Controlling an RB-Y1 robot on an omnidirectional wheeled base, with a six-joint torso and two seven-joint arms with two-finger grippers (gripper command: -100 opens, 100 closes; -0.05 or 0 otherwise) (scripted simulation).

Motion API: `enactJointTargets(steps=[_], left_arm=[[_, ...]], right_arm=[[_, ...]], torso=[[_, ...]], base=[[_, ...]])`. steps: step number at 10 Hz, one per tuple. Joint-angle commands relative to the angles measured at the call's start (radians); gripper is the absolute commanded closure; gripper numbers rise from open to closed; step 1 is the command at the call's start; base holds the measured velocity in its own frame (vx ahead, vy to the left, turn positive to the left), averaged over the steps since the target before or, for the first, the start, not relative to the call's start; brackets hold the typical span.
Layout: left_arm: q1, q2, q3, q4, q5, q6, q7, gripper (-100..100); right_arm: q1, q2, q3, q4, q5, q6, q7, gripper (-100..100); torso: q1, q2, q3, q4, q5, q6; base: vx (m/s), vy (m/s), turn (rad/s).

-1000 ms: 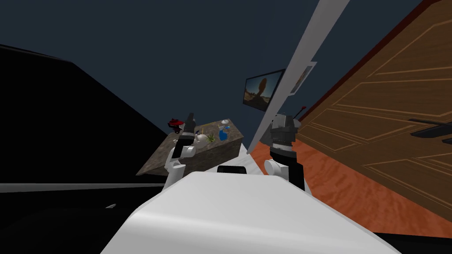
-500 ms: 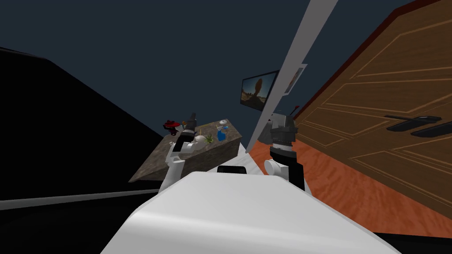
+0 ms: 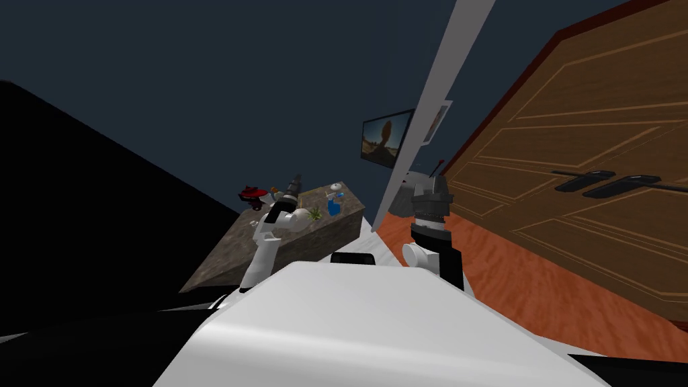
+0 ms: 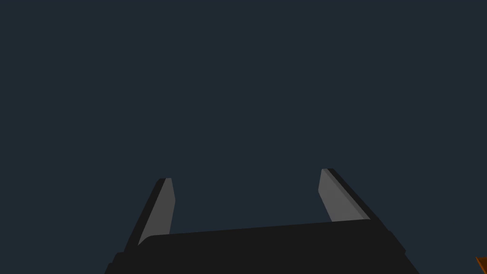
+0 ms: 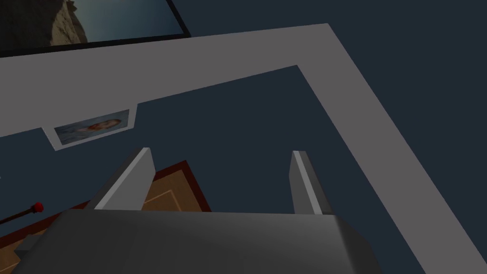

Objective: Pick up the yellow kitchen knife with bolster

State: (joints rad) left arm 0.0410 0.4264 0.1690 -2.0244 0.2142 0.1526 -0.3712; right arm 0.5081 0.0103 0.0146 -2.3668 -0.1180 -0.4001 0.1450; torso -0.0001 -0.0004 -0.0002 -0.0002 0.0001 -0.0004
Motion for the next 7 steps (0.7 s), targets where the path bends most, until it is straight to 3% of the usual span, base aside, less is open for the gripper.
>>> enactJointTargets(steps=[1,4,7], left_arm=[[-0.029,0.031,-0.004,0.036,0.027,0.050,-0.015,-100],[-0.054,0.057,-0.011,0.075,0.051,0.129,-0.029,-100],[-0.103,0.109,-0.027,0.153,0.097,0.213,-0.056,-100]], right_arm=[[0.000,0.000,0.000,0.000,0.000,0.000,0.000,0],[0.000,0.000,0.000,0.000,0.000,0.000,0.000,0],[0.000,0.000,0.000,0.000,0.000,0.000,0.000,0]], torso=[[0.000,0.000,0.000,0.000,0.000,0.000],[0.000,0.000,0.000,0.000,0.000,0.001],[0.000,0.000,0.000,0.000,0.000,0.000]], base=[[0.000,-0.005,-0.162],[0.001,-0.004,-0.108],[0.002,-0.007,-0.139]])
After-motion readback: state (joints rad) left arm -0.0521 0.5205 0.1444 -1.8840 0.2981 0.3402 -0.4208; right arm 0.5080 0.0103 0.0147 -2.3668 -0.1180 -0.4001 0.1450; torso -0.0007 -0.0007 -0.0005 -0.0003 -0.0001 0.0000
